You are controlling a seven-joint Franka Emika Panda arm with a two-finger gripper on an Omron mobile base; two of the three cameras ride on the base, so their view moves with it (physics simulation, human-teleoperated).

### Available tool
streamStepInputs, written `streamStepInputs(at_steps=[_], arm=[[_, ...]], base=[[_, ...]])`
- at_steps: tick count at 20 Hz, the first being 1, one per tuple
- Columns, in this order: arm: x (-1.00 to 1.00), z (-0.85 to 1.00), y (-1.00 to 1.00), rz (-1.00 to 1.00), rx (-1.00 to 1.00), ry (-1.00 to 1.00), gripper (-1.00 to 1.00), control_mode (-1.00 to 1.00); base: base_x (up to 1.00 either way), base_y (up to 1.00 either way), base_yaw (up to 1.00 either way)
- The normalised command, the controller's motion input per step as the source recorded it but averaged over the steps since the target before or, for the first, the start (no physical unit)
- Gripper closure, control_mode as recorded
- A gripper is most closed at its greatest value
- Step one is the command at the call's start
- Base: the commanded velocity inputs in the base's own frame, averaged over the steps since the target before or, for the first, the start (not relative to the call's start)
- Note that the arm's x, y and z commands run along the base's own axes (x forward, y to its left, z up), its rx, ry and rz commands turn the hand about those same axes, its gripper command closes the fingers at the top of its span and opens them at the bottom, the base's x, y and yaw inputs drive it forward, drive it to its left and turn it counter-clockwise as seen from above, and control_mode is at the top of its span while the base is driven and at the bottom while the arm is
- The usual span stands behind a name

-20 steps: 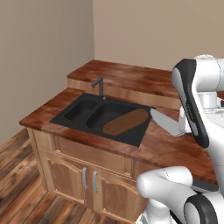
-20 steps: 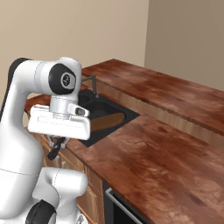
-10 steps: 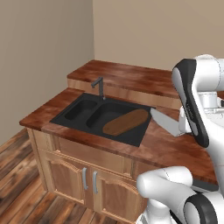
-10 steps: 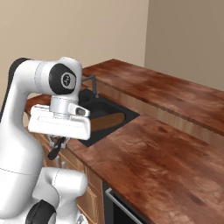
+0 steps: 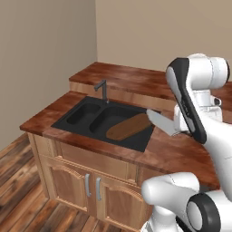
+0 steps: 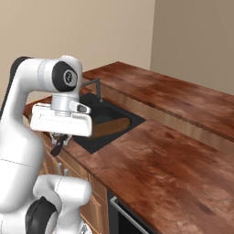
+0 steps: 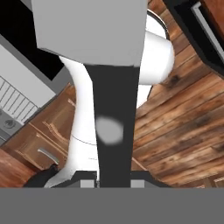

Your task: Move the cutting board and knife to the sink. Then move spray from the cabinet to the counter.

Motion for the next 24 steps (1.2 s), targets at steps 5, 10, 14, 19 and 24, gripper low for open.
streamStepInputs(at_steps=[5, 10, 14, 19, 24], arm=[[1.00, 0.00, 0.60, 0.09, -0.01, 0.08, 1.00, -1.00], [1.00, 0.00, 0.49, 0.10, 0.00, 0.09, 1.00, -1.00], [0.93, -0.26, 0.04, 0.21, 0.01, 0.02, 1.00, -1.00], [0.99, -0.50, -0.04, 0.20, 0.00, 0.00, 1.00, -1.00], [0.96, -0.64, -0.19, 0.20, 0.03, 0.00, 1.00, -1.00]], base=[[0.00, 0.00, 0.00], [0.00, 0.00, 0.00], [0.00, 0.00, 0.00], [0.00, 0.00, 0.00], [0.00, 0.00, 0.00]])
